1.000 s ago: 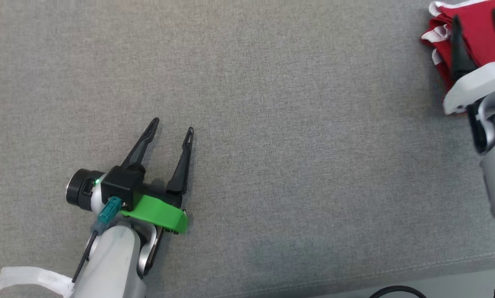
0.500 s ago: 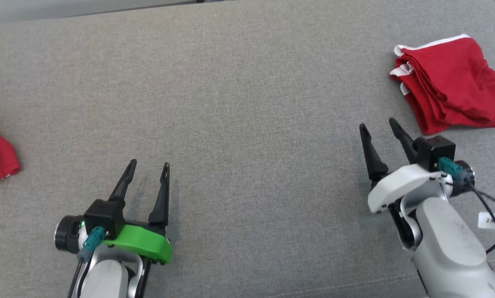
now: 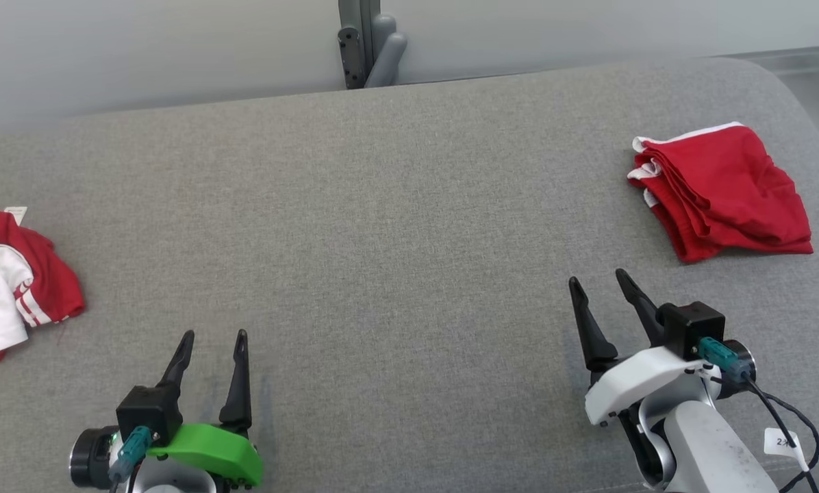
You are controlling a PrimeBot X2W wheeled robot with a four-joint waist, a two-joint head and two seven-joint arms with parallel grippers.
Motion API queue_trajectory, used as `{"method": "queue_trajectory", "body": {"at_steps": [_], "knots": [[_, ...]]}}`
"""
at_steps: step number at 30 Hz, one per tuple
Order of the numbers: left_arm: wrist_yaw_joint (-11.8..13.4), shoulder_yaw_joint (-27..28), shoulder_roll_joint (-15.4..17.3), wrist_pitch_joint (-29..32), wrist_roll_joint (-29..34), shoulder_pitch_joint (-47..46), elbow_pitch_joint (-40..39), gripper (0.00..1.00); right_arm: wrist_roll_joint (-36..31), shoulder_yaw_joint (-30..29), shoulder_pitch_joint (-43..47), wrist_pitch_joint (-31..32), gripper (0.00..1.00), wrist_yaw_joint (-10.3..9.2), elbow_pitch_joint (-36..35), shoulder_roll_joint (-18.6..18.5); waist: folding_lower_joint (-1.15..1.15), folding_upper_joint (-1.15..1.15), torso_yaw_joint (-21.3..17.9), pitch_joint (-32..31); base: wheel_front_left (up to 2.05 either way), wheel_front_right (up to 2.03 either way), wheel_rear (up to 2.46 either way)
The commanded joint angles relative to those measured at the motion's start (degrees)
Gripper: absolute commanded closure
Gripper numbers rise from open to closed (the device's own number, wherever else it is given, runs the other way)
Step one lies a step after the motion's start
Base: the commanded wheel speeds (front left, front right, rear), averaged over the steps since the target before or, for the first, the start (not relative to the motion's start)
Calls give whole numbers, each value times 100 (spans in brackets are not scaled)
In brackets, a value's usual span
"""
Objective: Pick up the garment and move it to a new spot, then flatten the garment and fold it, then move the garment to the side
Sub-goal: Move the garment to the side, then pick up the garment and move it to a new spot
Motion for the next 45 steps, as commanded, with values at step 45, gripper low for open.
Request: {"method": "queue_trajectory", "body": {"at_steps": [45], "knots": [[545,390,-3,0,-664,386,191,0,54,353,16,-15,0,-8,-346,76,0,0,2723,48,0,0,0]]}}
